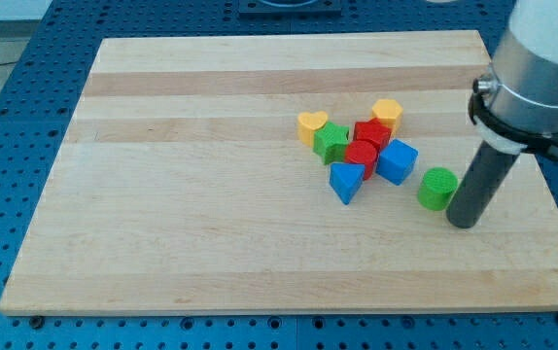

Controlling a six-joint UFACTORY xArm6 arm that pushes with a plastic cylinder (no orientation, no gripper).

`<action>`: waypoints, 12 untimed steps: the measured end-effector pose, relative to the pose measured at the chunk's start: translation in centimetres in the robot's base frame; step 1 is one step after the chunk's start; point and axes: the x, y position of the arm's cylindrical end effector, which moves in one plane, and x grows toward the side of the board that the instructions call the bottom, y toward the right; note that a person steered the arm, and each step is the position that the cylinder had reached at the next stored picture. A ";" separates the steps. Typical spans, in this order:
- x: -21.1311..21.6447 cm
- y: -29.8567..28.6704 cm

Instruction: Push the green circle into the blue cube

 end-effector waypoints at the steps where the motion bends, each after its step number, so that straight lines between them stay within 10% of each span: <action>1: -0.2 -0.8; 9: 1.7 0.7; 12: -3.8 1.4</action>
